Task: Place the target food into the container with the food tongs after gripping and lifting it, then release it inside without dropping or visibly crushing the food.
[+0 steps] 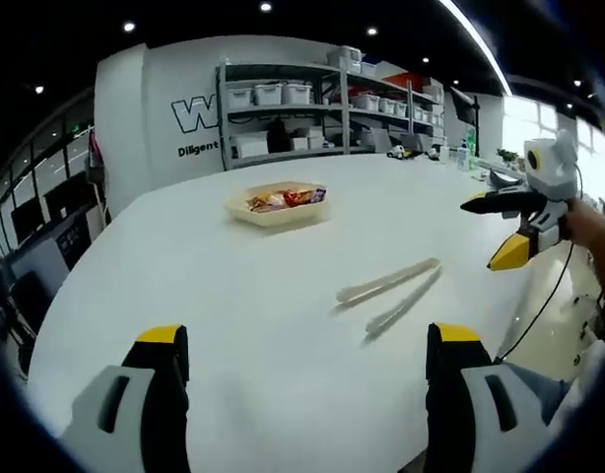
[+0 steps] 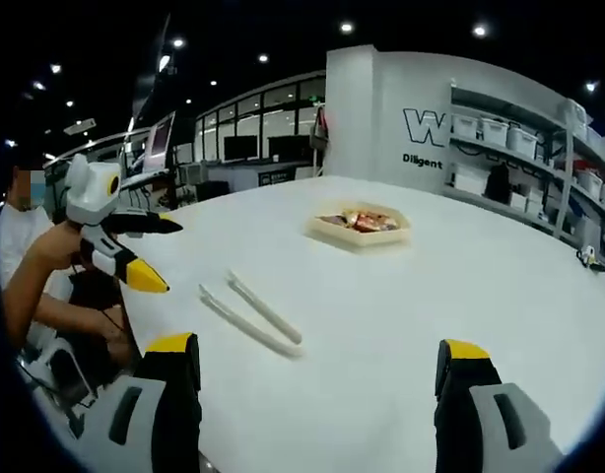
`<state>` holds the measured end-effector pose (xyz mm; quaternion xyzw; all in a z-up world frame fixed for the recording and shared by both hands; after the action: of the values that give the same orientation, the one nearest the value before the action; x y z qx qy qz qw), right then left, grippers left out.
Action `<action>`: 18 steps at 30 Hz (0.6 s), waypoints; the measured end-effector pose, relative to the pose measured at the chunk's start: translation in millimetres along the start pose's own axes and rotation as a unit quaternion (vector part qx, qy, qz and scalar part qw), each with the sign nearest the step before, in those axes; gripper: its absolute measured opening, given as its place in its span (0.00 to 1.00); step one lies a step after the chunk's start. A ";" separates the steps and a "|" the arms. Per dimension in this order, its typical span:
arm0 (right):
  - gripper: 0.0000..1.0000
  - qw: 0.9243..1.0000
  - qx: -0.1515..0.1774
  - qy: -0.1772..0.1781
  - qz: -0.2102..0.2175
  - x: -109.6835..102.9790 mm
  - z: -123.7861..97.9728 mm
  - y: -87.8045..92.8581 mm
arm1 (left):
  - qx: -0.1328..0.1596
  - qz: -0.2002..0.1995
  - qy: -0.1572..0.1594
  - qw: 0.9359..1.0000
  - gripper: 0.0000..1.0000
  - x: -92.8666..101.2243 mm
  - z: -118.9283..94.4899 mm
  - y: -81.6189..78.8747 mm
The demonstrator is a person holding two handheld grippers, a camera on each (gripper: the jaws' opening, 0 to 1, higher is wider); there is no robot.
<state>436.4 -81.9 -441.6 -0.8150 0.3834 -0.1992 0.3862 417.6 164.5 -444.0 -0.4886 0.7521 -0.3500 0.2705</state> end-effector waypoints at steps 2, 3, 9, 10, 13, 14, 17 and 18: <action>0.99 1.000 0.007 -0.005 -0.001 -2.2 -1.3 -2.5 | 0.016 -0.001 -0.003 1.000 0.99 -0.5 -1.7 -2.1; 0.99 1.000 0.010 -0.009 0.003 -4.1 -1.8 -3.3 | 0.007 -0.005 0.000 1.000 0.99 -0.3 -0.3 0.8; 0.99 1.000 0.018 0.007 -0.004 -2.3 -6.7 -0.8 | -0.003 0.008 -0.001 1.000 0.99 2.2 0.0 4.7; 0.99 1.000 0.016 0.008 -0.004 -1.3 -7.1 0.2 | -0.009 0.012 -0.010 1.000 0.99 -0.2 -0.2 6.2; 0.99 1.000 0.020 0.012 0.005 4.0 -9.4 0.1 | -0.010 0.016 -0.014 1.000 0.99 -1.5 1.6 7.8; 0.99 1.000 0.020 0.011 0.005 5.1 -8.8 -0.4 | -0.010 0.015 -0.014 1.000 0.99 -1.7 2.6 8.4; 0.99 1.000 0.016 0.014 0.008 7.8 -5.2 0.2 | -0.019 0.013 -0.018 1.000 0.99 -2.2 6.1 11.1; 0.99 1.000 0.016 0.016 0.007 8.3 -5.0 0.5 | -0.017 0.016 -0.020 1.000 0.99 -2.1 5.8 10.7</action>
<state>438.3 -90.9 -438.7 -0.8023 0.3922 -0.2159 0.3948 416.9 168.0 -455.8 -0.4876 0.7602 -0.3230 0.2828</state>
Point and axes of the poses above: the point that each gripper's makers call its tool centre point, and the gripper's own axes: z roughly forward along the fingers, x roughly to its right, y roughly out of its underside, the point moved 3 cm from there along -z, roughly backward along the fingers, and after that the axes turned 12 degrees about -x, right-handed, at the moved point
